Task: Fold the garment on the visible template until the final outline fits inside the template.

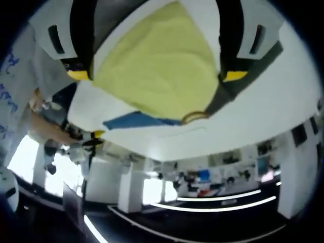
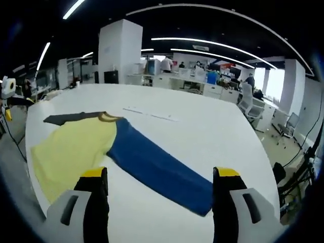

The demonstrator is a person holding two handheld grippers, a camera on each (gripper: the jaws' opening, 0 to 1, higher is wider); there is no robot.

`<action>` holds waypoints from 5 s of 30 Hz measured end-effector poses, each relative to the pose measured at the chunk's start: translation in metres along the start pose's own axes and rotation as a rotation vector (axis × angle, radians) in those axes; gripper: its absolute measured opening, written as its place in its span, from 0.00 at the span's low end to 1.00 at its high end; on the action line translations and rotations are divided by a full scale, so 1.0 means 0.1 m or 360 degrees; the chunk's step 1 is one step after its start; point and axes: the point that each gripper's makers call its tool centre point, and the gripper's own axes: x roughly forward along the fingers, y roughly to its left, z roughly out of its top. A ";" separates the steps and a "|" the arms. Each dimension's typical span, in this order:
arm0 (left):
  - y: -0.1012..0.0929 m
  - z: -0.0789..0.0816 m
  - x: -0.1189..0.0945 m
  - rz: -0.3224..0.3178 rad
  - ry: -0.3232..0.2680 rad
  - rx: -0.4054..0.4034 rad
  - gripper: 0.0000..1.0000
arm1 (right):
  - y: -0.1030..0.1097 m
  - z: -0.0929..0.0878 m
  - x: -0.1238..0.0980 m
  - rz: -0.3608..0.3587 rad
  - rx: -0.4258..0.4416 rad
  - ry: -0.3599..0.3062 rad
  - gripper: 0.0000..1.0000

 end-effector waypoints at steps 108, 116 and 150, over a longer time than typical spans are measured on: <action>-0.06 -0.04 0.04 0.0059 0.0109 -0.0096 0.97 | -1.32 -1.00 0.57 -0.0368 0.0297 0.0136 0.25; -0.06 -0.02 0.03 0.0063 0.0097 -0.0102 0.97 | -1.33 -1.00 0.57 -0.0382 0.0281 0.0133 0.19; -0.04 -0.02 0.02 0.0067 0.0080 -0.0106 0.97 | -1.30 -0.96 0.50 -0.0395 0.0284 0.0155 0.02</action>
